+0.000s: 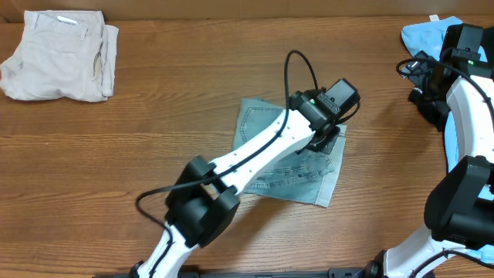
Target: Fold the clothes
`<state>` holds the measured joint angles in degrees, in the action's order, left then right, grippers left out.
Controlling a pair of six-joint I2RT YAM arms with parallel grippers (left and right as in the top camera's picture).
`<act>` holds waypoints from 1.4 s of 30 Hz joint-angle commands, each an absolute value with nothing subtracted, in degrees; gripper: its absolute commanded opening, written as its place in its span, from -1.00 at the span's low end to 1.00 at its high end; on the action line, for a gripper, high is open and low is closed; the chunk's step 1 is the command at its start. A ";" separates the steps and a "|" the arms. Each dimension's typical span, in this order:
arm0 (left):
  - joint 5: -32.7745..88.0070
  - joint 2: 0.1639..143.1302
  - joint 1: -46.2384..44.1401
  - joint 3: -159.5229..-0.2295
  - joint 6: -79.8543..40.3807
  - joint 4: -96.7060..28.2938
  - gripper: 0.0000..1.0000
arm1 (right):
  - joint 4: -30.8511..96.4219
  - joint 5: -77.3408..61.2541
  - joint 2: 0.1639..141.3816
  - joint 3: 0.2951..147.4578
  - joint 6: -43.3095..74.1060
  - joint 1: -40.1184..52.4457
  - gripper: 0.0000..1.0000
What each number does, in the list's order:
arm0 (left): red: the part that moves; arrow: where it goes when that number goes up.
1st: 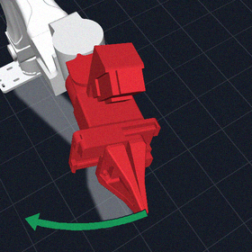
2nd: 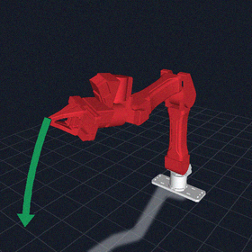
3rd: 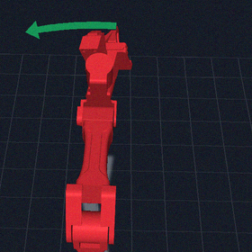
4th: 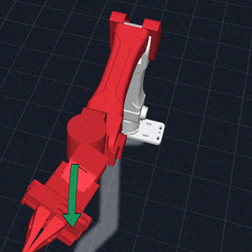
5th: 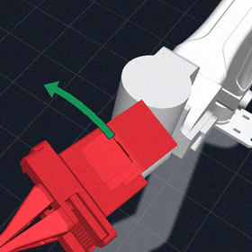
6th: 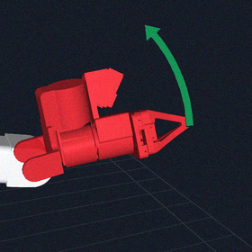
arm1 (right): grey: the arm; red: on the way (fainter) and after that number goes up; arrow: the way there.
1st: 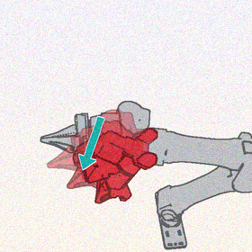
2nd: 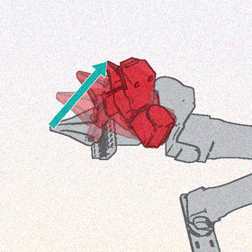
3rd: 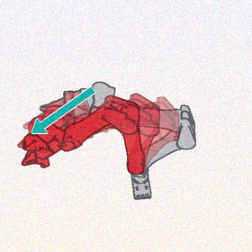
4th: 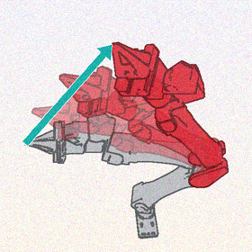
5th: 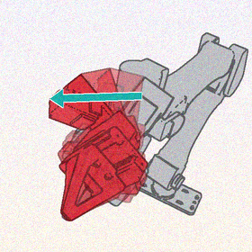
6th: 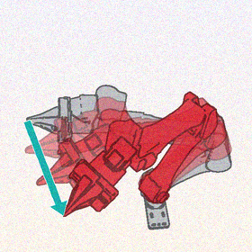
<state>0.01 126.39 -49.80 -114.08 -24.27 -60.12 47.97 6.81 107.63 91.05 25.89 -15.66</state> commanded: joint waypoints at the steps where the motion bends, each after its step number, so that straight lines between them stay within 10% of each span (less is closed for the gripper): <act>1: 3.42 122.91 -50.28 -115.24 -23.64 -61.10 -0.92 | 47.64 6.96 107.39 92.27 26.22 -15.51 1.00; 16: 14.50 124.92 -53.74 -109.75 -18.17 -58.59 -0.83 | 47.64 6.96 107.39 92.27 26.22 -15.51 1.00; 19: 14.35 125.62 -54.19 -107.63 -17.45 -57.06 1.00 | 46.74 6.22 107.39 92.27 26.26 -15.51 1.00; 30: 7.31 120.31 -42.83 -115.09 -19.03 -65.95 1.00 | 49.25 -17.65 107.33 92.38 16.95 -15.51 1.00; 42: 1.30 117.67 -20.10 -115.50 -22.35 -74.96 1.00 | 78.83 -18.04 107.28 91.66 14.41 -13.63 1.00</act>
